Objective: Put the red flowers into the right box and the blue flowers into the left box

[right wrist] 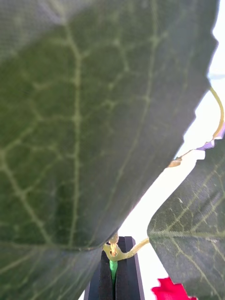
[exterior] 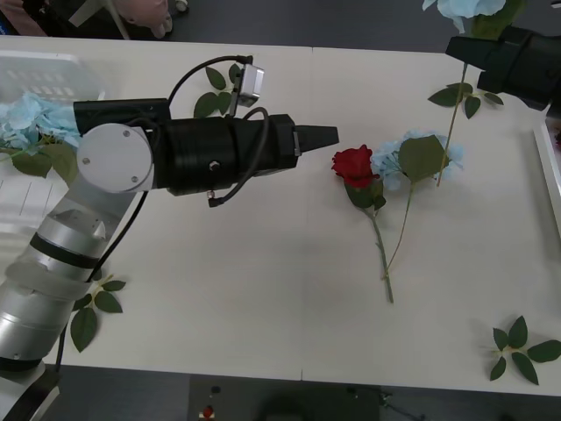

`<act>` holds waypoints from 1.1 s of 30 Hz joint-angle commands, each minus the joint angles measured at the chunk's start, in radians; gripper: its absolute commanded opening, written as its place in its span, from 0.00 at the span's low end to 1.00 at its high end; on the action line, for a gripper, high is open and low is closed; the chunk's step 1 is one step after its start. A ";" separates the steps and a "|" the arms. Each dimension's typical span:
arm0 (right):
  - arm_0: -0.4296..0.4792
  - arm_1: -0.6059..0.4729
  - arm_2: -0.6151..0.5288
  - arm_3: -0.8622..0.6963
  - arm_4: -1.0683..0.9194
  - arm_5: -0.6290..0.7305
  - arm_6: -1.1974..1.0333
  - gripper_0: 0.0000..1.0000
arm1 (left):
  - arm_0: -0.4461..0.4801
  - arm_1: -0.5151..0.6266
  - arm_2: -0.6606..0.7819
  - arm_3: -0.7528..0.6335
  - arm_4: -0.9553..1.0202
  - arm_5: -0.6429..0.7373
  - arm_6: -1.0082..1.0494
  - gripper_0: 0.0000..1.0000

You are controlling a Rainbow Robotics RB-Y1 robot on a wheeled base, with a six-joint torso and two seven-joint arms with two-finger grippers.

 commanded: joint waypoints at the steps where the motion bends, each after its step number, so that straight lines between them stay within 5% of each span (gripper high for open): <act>1: 0.001 0.043 0.001 -0.088 -0.022 -0.064 0.013 0.00 | -0.093 -0.067 -0.056 0.047 -0.032 -0.071 0.014 1.00; 13: -0.013 0.224 0.054 -0.107 0.051 -0.146 0.008 0.00 | -0.224 -0.118 -0.217 0.130 -0.062 -0.235 0.026 1.00; 14: -0.014 0.231 0.056 -0.105 0.052 -0.146 0.010 0.00 | -0.233 -0.119 -0.226 0.128 -0.079 -0.236 0.026 0.57; 16: -0.016 0.237 0.062 -0.101 0.054 -0.146 0.011 0.00 | -0.236 -0.121 -0.227 0.130 -0.081 -0.241 0.035 0.00; 33: -0.018 0.238 0.070 -0.096 0.060 -0.146 0.007 0.00 | -0.234 -0.119 -0.227 0.133 -0.174 -0.246 0.040 0.00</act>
